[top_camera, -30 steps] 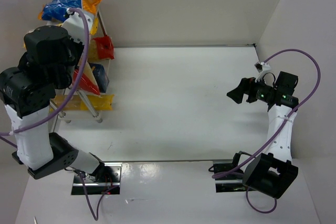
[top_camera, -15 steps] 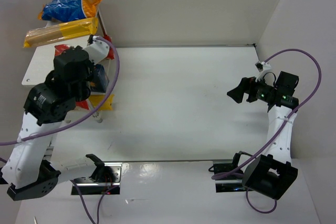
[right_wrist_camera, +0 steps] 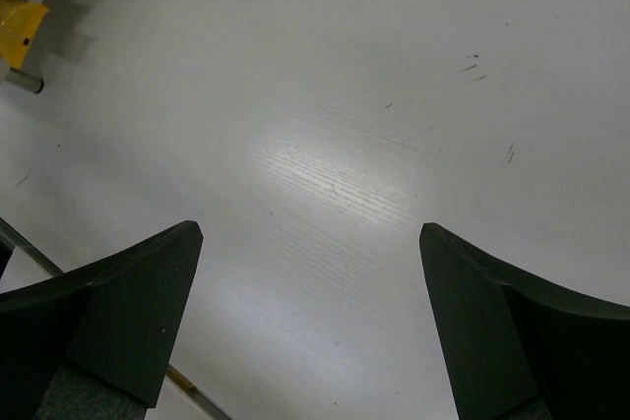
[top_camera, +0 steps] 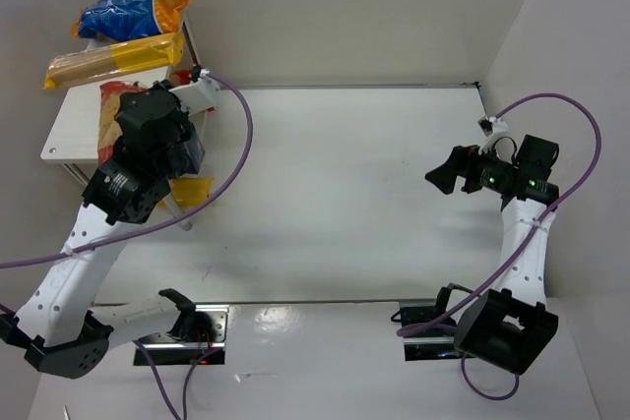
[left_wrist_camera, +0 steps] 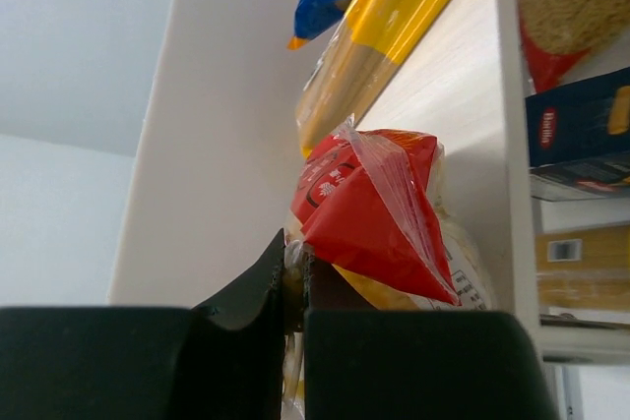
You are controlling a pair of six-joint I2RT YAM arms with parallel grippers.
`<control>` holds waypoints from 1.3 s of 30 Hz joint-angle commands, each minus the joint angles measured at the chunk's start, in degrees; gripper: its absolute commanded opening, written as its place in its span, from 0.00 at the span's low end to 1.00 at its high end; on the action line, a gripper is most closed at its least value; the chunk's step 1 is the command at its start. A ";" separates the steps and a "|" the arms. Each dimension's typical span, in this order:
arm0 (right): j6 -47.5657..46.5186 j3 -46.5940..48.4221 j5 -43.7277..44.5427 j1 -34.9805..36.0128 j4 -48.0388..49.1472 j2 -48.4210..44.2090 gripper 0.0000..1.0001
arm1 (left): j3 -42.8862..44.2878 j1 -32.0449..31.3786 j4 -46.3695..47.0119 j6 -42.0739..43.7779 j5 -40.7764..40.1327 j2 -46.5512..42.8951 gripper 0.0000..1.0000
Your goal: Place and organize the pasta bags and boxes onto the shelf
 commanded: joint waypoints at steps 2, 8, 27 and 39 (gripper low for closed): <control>0.29 -0.63 -0.18 0.09 2.92 -1.27 1.00 | -0.14 4.19 14.92 8.79 0.58 0.14 0.00; 0.29 -1.16 -0.18 0.09 3.45 -1.27 1.00 | 1.79 13.07 15.45 9.32 4.09 4.62 0.00; -0.24 -2.21 0.43 0.09 3.98 -1.27 1.00 | 5.06 19.40 11.85 0.80 11.56 14.47 0.00; -0.76 -2.21 1.58 0.09 3.98 -0.75 1.00 | 0.21 21.25 8.79 -4.11 17.71 15.70 0.33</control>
